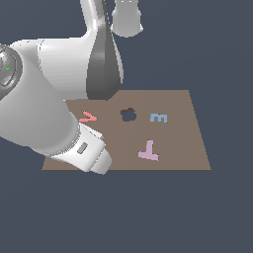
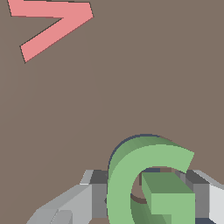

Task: Insert a designated object into the corresponding slot on a board.

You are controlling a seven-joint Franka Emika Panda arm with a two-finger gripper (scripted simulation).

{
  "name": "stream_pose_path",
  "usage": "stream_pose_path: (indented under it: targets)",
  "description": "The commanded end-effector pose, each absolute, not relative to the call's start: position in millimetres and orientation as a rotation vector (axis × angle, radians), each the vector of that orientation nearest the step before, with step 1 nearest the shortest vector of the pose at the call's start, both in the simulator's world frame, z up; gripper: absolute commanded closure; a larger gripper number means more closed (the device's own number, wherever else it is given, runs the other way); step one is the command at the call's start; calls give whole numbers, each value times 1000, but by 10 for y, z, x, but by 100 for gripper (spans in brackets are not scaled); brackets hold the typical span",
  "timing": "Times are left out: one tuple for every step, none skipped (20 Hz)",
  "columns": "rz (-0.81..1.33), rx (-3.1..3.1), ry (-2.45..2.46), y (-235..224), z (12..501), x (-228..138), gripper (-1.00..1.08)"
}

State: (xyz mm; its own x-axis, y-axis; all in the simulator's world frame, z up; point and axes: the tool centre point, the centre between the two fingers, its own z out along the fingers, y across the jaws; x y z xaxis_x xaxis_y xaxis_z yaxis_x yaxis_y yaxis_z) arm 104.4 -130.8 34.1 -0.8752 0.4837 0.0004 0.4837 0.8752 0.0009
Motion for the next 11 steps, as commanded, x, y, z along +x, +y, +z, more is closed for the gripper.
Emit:
stream_pose_path:
  targets:
    - [-2, -786, -3041, -1308, 304, 1041, 108]
    - [-2, -786, -3041, -1308, 304, 1041, -92]
    - [-2, -786, -3041, -1308, 304, 1041, -92]
    - [-2, -786, -3041, -1308, 304, 1041, -92]
    - [-2, -786, -3041, -1308, 304, 1041, -92]
    - [-2, -786, -3041, -1308, 304, 1041, -92]
    - [-2, -786, -3041, -1308, 304, 1041, -92]
    - [-2, -786, -3041, -1308, 304, 1041, -92]
    - [-2, -786, -3041, -1308, 304, 1041, -92]
    - [-2, -786, -3041, -1308, 304, 1041, -92]
    - [-2, -786, -3041, -1308, 304, 1041, -92]
